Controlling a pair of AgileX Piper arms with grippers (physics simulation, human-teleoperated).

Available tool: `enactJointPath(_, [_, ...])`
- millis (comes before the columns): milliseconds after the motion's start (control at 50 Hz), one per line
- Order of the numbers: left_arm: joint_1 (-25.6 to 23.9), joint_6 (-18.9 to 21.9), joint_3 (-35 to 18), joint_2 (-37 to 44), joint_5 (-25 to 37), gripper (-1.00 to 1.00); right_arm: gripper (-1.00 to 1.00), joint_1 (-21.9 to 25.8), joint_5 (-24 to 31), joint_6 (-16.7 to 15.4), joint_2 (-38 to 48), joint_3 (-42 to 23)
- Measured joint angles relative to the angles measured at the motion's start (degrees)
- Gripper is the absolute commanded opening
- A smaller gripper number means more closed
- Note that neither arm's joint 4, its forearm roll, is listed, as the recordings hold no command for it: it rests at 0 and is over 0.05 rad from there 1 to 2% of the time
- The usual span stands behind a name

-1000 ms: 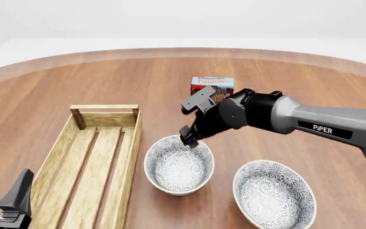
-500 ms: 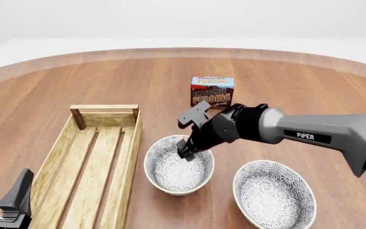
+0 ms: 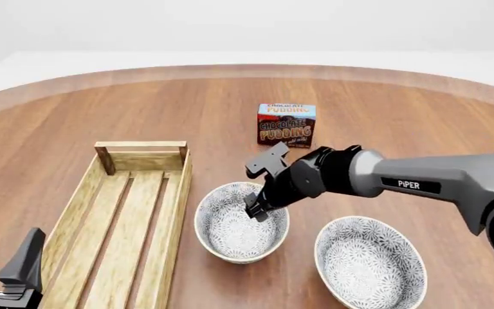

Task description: Stack the left bowl on the right bowl and place them in the tray.

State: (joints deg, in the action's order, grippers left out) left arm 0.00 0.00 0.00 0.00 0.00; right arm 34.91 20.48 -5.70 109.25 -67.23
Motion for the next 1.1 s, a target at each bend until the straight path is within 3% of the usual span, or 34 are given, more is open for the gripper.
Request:
enactJointPath(260, [0.0,0.0,0.0,0.0,0.0,1.0,1.0,0.0,-1.1,0.4,1.2,0.7])
enactJointPath(280, [0.0,0.0,0.0,0.0,0.0,1.0,-1.0,0.0,-1.2,0.5,1.3,0.7])
enactJointPath(700, [0.0,0.0,0.0,0.0,0.0,1.0,-1.0,-0.5,-0.1,-2.4,0.4,0.5])
enactJointPath(1100, [0.0,0.0,0.0,0.0,0.0,1.0,-1.0,-0.4,3.9,-3.0,-8.5,-0.3])
